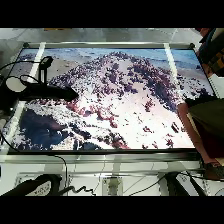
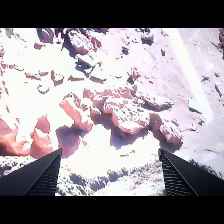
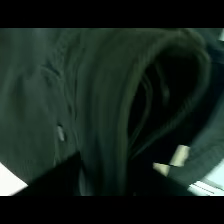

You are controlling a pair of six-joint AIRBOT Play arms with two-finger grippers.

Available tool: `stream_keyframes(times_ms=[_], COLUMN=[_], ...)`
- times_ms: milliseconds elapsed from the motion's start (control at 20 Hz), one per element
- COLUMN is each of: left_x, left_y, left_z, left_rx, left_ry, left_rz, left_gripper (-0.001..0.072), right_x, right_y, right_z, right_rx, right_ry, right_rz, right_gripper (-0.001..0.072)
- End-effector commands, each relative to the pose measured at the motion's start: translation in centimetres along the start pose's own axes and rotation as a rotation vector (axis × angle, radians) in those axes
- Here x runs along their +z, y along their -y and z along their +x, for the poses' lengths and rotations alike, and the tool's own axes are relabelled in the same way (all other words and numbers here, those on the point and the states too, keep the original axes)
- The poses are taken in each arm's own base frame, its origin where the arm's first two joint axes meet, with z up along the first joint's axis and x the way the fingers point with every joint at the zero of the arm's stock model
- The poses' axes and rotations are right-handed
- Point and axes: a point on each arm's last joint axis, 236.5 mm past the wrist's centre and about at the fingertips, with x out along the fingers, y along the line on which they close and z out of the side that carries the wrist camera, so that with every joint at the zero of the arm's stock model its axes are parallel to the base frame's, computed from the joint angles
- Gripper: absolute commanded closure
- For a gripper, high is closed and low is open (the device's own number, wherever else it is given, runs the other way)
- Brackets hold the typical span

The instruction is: Fold the clothes and pants, and hang the long-sleeved shirts on hangers.

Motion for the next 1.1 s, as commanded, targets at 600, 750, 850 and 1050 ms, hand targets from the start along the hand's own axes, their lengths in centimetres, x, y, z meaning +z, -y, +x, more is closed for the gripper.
stream_keyframes(times_ms=[600, 750, 850, 1050], left_x=[-0.2, -0.2, -0.2, -0.2], left_y=[0.1, 0.1, 0.1, 0.1], left_z=[-0.1, -0.1, -0.1, -0.1], left_rx=[-0.006, -0.006, -0.006, -0.006], left_ry=[-0.008, -0.008, -0.008, -0.008], left_rz=[0.000, 0.000, 0.000, 0.000], left_gripper=[0.0013, 0.0013, 0.0013, 0.0013], right_x=[-0.3, -3.0, -6.2, -13.1], right_y=[-14.1, -22.5, -26.6, -30.7], right_z=[0.6, -2.3, -4.1, -5.7], right_rx=[0.310, 0.450, 0.546, 0.653], right_ry=[0.080, 0.227, 0.257, 0.204], right_rz=[-0.492, -0.759, -0.877, -1.059], right_gripper=[0.0672, 0.0672, 0.0672, 0.0672])
